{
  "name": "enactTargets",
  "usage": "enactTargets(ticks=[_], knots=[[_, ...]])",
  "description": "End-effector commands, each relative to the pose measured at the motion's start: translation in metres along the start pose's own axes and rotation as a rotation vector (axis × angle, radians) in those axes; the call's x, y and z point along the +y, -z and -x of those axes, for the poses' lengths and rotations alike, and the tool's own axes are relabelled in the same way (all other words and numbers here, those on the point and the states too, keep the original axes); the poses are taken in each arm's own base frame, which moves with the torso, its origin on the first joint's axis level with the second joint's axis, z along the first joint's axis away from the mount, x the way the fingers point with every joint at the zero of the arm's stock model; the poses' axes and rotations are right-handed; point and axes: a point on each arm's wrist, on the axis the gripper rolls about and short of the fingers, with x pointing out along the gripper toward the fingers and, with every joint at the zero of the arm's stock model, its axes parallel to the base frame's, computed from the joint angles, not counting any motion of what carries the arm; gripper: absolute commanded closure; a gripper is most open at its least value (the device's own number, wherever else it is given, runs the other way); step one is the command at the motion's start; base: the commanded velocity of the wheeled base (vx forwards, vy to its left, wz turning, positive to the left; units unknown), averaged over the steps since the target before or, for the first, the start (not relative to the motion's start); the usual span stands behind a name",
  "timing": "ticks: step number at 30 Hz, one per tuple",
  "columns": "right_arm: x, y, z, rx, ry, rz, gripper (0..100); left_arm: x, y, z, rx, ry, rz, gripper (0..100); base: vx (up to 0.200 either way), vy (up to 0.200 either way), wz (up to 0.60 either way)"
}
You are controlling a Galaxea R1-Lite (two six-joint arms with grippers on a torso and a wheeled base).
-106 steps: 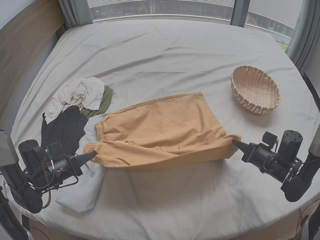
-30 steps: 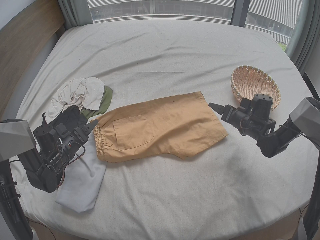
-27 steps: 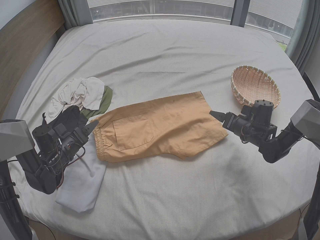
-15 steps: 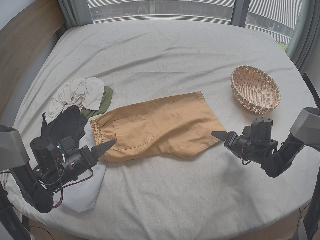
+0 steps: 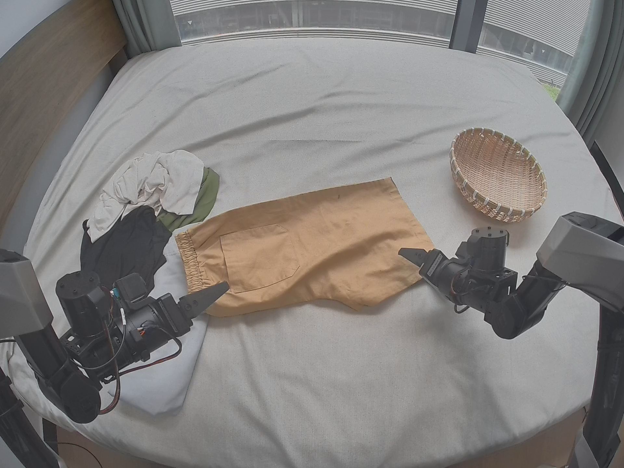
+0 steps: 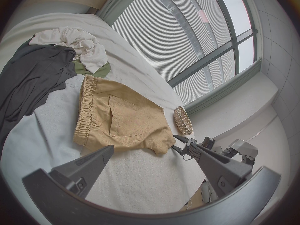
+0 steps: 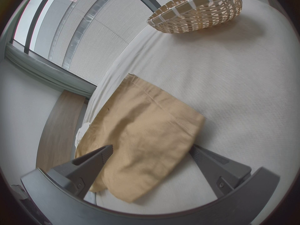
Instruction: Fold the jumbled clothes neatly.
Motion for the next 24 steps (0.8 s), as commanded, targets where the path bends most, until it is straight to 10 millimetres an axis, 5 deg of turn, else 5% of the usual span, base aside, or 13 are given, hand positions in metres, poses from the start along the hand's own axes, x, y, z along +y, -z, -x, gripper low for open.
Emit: enactTargets(ticks=[1,8,9,17,24], knots=[[0.0,0.004,-0.019,-0.01,-0.017,-0.01,0,0.002,0.004,0.002,0.015,-0.013,0.007,0,0.0,0.0,0.0],[0.001,-0.001,-0.021,-0.065,-0.058,-0.007,0,0.004,0.003,0.001,0.011,-0.02,0.007,0,0.0,0.0,0.0],[0.0,-0.001,-0.022,-0.077,-0.053,-0.006,100,0.005,0.003,0.001,0.012,-0.02,0.008,0,0.0,0.0,0.0],[-0.011,0.008,-0.028,-0.118,-0.054,-0.003,100,0.016,0.006,0.0,0.021,-0.063,0.026,0,0.0,0.0,0.0],[-0.01,0.004,-0.002,-0.149,-0.063,0.005,100,0.022,0.008,-0.001,0.02,-0.099,0.037,0,0.0,0.0,0.0]])
